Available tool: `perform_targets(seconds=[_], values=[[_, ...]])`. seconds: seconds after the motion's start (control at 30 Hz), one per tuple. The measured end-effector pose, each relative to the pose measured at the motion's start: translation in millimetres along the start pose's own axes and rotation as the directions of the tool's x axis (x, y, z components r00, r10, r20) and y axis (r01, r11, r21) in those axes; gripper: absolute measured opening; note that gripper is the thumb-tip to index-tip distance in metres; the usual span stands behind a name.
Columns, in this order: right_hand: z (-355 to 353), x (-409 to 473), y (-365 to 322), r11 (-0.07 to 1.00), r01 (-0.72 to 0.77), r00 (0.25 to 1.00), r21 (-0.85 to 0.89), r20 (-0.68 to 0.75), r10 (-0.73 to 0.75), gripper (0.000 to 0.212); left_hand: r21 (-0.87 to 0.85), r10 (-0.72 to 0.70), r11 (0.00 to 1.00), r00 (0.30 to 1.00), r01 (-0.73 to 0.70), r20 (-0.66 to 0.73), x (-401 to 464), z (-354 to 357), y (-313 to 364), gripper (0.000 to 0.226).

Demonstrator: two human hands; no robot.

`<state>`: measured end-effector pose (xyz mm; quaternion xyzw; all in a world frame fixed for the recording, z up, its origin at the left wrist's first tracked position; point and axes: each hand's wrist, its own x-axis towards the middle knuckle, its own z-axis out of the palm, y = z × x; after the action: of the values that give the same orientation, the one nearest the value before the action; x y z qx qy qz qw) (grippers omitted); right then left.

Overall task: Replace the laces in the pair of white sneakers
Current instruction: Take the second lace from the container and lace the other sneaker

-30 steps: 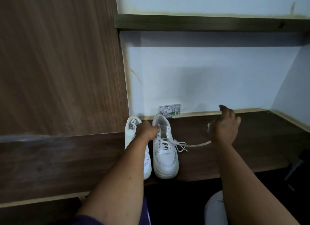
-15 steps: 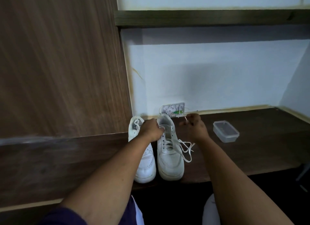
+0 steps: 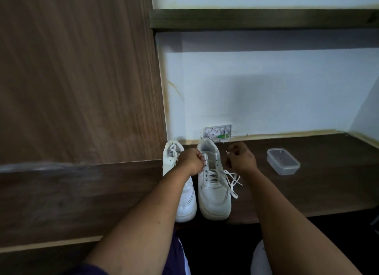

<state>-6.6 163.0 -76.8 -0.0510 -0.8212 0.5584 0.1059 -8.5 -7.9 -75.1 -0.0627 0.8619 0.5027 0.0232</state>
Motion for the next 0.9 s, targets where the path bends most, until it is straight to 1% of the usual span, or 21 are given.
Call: perform_targets(seconds=[0.03,0.1,0.17,0.23,0.33,0.4,0.43,0.5,0.57,0.6,0.63,0.67,0.7,0.73,0.77,0.83,0.87,0.9], values=[[1,-2,-2,1.0,0.0,1.0,0.024,-0.011,0.001,0.018,0.035,0.015,0.999,1.0,-0.015,-0.013,0,1,0,0.021],[1,-3,-4,1.0,0.022,1.0,-0.003,0.01,-0.022,0.027,0.117,0.016,0.993,1.0,-0.015,-0.006,-3,3,3,0.009],[2,-5,-6,0.998,0.05,0.997,-0.045,0.058,-0.048,0.03,0.178,-0.005,0.984,1.0,0.004,0.003,-4,4,4,0.027],[2,-6,-6,0.994,0.078,0.993,-0.082,0.097,-0.07,0.032,0.189,-0.018,0.982,1.0,0.02,-0.011,-4,4,3,0.03],[-2,-10,-7,0.985,0.142,0.985,-0.099,0.109,-0.131,0.032,0.182,-0.004,0.983,1.0,0.007,-0.017,-3,4,1,0.014],[-4,-11,-5,0.983,0.164,0.984,-0.087,0.08,-0.157,0.031,0.133,-0.011,0.991,1.0,0.013,-0.019,-2,1,-2,0.003],[-6,-10,-3,0.984,0.161,0.986,-0.08,0.053,-0.158,0.032,0.1,-0.021,0.995,1.0,0.023,-0.016,0,-1,-4,0.004],[-8,-7,-3,0.992,0.122,0.992,-0.008,-0.01,-0.122,0.032,0.047,-0.049,0.998,0.999,0.048,0.018,2,-6,-8,0.016],[-9,-4,-5,0.996,0.08,0.993,0.036,-0.092,-0.076,0.022,0.064,-0.045,0.997,0.998,0.042,0.052,2,-8,-9,0.012],[-9,-3,-7,0.998,0.063,0.991,0.026,-0.122,-0.059,0.016,0.08,-0.035,0.996,0.998,0.03,0.058,1,-8,-9,0.017],[-9,-2,-8,0.999,0.043,0.989,0.025,-0.142,-0.039,0.016,0.108,-0.011,0.994,0.999,0.005,0.052,0,-7,-8,0.023],[-9,-2,-10,0.998,0.018,0.988,0.063,-0.156,-0.008,0.02,0.133,0.024,0.991,0.999,-0.03,0.043,-4,-7,-4,0.024],[-9,0,-11,0.989,-0.012,0.987,0.148,-0.159,0.036,0.024,0.158,0.079,0.984,0.996,-0.085,0.049,-7,-7,-1,0.021],[-8,1,-12,0.968,-0.038,0.984,0.247,-0.159,0.08,0.028,0.189,0.145,0.969,0.986,-0.158,0.079,-10,-7,2,0.021],[-9,2,-12,0.933,-0.055,0.982,0.355,-0.151,0.115,0.032,0.24,0.24,0.934,0.963,-0.263,0.121,-11,-7,4,0.029],[-11,2,-16,0.815,-0.09,0.977,0.572,-0.11,0.185,0.04,0.393,0.377,0.812,0.902,-0.431,0.211,-19,-7,12,0.055],[-13,1,-21,0.747,-0.104,0.972,0.657,-0.091,0.216,0.042,0.465,0.399,0.749,0.881,-0.473,0.253,-22,-6,16,0.064],[-16,0,-24,0.672,-0.115,0.967,0.731,-0.072,0.243,0.042,0.516,0.413,0.688,0.86,-0.511,0.3,-24,-3,18,0.066]])
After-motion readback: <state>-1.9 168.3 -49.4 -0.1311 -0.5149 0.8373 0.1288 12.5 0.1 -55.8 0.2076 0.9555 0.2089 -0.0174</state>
